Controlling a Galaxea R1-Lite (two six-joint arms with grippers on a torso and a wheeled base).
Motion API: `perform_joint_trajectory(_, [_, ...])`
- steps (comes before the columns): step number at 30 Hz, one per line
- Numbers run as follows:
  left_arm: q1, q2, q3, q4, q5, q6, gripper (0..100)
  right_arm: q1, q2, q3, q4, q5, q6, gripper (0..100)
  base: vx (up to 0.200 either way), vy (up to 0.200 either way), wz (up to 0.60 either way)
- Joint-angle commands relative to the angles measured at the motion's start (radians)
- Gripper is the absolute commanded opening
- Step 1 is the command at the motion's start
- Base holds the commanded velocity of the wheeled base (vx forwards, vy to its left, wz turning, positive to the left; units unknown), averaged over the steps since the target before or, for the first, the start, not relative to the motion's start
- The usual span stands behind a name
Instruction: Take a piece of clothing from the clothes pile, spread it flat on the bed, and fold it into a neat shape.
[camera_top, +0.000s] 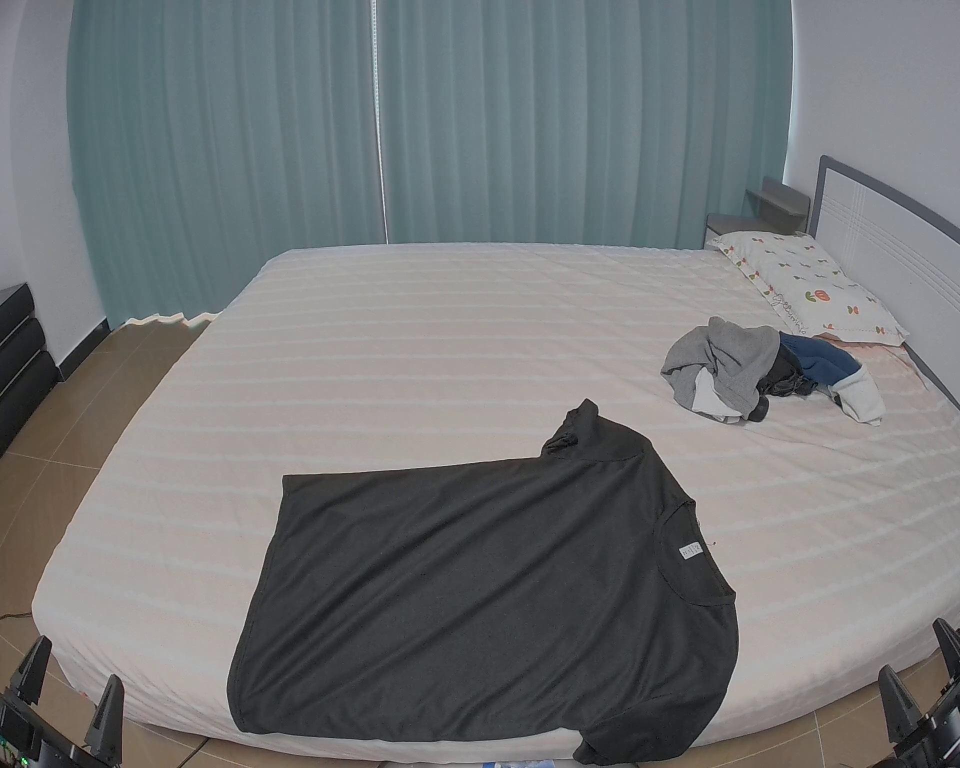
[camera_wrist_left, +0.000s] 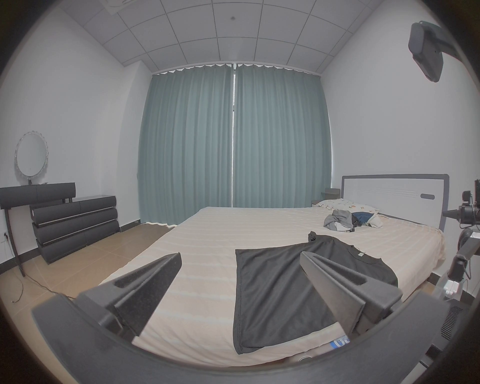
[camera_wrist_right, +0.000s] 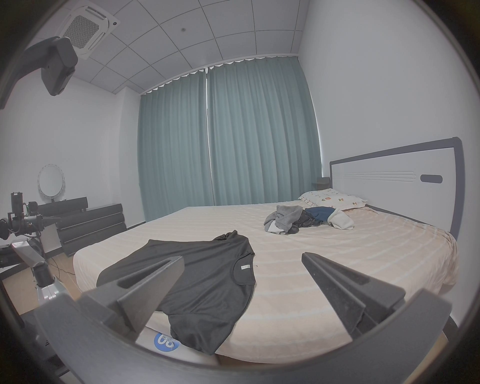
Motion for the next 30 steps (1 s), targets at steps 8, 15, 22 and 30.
perform_joint_trajectory(8, [-0.001, -0.016, 0.016, -0.001, -0.001, 0.019, 100, 0.000, -0.011, 0.000, -0.002, 0.000, 0.006, 100, 0.000, 0.000, 0.00])
perform_joint_trajectory(15, [0.001, -0.016, 0.016, 0.002, -0.001, 0.011, 100, 0.000, -0.011, 0.000, -0.002, 0.000, 0.020, 100, 0.000, 0.000, 0.00])
perform_joint_trajectory(22, [-0.001, -0.016, 0.015, -0.001, -0.010, 0.017, 100, 0.001, -0.011, -0.002, 0.000, 0.001, 0.019, 100, 0.000, 0.000, 0.00])
perform_joint_trajectory(30, [-0.002, 0.169, -0.274, -0.040, -0.005, -0.093, 100, -0.002, -0.009, -0.003, 0.005, -0.003, -0.123, 100, 0.000, 0.000, 0.00])
